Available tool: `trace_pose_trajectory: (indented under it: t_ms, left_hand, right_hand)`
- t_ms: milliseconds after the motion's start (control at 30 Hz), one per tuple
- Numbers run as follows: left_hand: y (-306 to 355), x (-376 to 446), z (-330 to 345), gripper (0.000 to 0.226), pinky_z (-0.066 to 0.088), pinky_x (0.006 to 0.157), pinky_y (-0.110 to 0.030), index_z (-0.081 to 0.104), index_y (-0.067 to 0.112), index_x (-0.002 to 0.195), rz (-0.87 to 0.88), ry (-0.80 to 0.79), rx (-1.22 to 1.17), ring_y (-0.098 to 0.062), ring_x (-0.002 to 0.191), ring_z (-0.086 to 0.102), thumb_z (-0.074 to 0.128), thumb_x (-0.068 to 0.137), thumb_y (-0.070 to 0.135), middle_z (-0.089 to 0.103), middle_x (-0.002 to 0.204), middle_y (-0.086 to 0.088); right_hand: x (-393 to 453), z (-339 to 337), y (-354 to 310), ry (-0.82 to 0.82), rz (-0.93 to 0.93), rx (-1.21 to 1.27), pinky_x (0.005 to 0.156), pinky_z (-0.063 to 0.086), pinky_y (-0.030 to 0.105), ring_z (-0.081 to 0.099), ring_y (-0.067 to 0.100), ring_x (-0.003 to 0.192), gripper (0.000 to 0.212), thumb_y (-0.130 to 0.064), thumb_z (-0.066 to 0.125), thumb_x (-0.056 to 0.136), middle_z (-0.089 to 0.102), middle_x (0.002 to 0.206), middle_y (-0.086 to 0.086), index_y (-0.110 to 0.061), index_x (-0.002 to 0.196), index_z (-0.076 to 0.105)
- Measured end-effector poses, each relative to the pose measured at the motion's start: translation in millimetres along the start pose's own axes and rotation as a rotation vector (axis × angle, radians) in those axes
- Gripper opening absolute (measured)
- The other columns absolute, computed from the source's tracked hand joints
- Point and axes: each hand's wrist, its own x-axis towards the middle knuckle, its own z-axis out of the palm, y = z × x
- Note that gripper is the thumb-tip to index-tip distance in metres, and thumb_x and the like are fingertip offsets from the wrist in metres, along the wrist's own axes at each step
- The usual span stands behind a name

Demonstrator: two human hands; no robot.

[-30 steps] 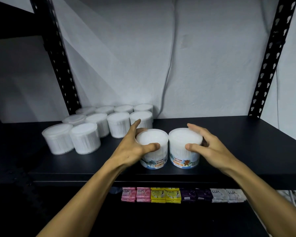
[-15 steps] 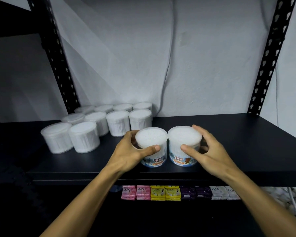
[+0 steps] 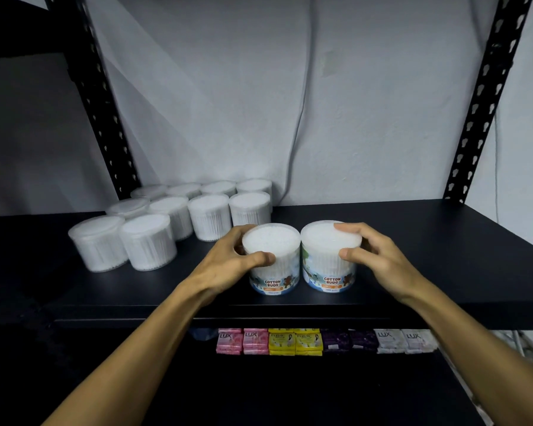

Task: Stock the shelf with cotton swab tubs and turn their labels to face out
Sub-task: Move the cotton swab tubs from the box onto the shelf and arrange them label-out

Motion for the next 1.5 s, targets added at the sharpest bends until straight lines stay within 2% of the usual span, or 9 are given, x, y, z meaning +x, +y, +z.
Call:
trace_pose_trajectory:
  t_ms: [200,400,800,1000,1133,1200,1333,1400,1500]
  left_hand:
    - [-2,2,-3,0.079,0.050,0.088,-0.024,0.055,0.029,0.127,0.012,-0.036,-0.011,-0.004,0.106,0.062,0.077,0.052,0.043,0.066,0.117,0.010]
    - [-4,3,-3,0.083,0.051,0.094,-0.029,0.054,0.031,0.128,0.010,-0.034,-0.006,-0.004,0.108,0.061,0.076,0.050,0.047,0.065,0.119,0.011]
    - [-4,3,-3,0.072,0.048,0.087,-0.021,0.052,0.030,0.129,0.017,-0.056,-0.014,-0.003,0.108,0.059,0.075,0.061,0.035,0.063,0.119,0.010]
    - [-2,4,-4,0.068,0.048,0.087,-0.020,0.054,0.036,0.121,0.017,-0.081,-0.042,-0.002,0.108,0.060,0.077,0.058,0.035,0.065,0.118,0.012]
    - [-3,3,-4,0.075,0.048,0.087,-0.020,0.052,0.035,0.125,0.018,-0.096,-0.051,-0.003,0.110,0.059,0.078,0.055,0.038,0.064,0.120,0.012]
    - [-3,3,-5,0.085,0.047,0.090,-0.019,0.049,0.034,0.132,0.018,-0.096,-0.048,0.001,0.110,0.057,0.079,0.053,0.042,0.061,0.122,0.014]
    - [-8,-1,-11,0.109,0.039,0.102,-0.026,0.029,0.033,0.149,0.006,-0.125,-0.010,-0.003,0.121,0.049,0.085,0.056,0.048,0.051,0.125,0.022]
    - [-11,-6,-12,0.106,0.040,0.094,-0.016,0.026,0.029,0.151,0.016,-0.115,0.004,-0.002,0.119,0.049,0.088,0.066,0.038,0.050,0.125,0.021]
    - [-15,-12,-9,0.097,0.045,0.075,-0.004,0.028,0.022,0.150,0.063,-0.042,0.012,0.002,0.111,0.054,0.085,0.071,0.020,0.052,0.131,0.008]
  right_hand:
    - [3,-2,1,-0.033,-0.013,0.040,0.082,0.045,0.015,0.051,0.008,0.118,0.042,-0.026,0.062,0.070,0.058,0.126,-0.012,-0.028,0.113,0.061]
    - [5,-3,4,-0.049,-0.019,0.047,0.090,0.043,0.025,0.051,0.013,0.120,0.051,-0.042,0.063,0.061,0.059,0.126,-0.008,-0.031,0.111,0.063]
    - [5,-3,5,-0.057,-0.017,0.048,0.092,0.041,0.026,0.050,0.012,0.121,0.052,-0.042,0.062,0.062,0.059,0.127,-0.011,-0.032,0.113,0.063]
    - [5,-5,5,-0.068,-0.006,0.058,0.101,0.040,0.032,0.049,0.012,0.122,0.052,-0.040,0.062,0.062,0.059,0.128,-0.011,-0.031,0.113,0.064]
    - [4,-4,4,-0.074,-0.005,0.070,0.102,0.040,0.032,0.050,0.012,0.122,0.055,-0.040,0.062,0.061,0.059,0.127,-0.010,-0.028,0.115,0.062]
    - [4,-5,3,-0.078,-0.002,0.061,0.103,0.039,0.033,0.049,0.011,0.123,0.058,-0.041,0.063,0.062,0.058,0.129,-0.011,-0.030,0.119,0.061]
    - [-2,-10,-2,-0.125,0.027,0.075,0.103,0.036,0.027,0.046,0.005,0.126,0.078,-0.042,0.067,0.062,0.051,0.136,-0.012,-0.046,0.136,0.040]
    - [-8,-11,-1,-0.108,0.029,0.087,0.098,0.039,0.020,0.046,0.000,0.125,0.087,-0.043,0.070,0.061,0.051,0.136,-0.013,-0.048,0.139,0.032]
    - [-21,-9,4,-0.039,-0.003,-0.052,0.101,0.042,0.028,0.043,0.000,0.128,0.089,-0.043,0.076,0.062,0.043,0.139,-0.017,-0.050,0.139,0.032]
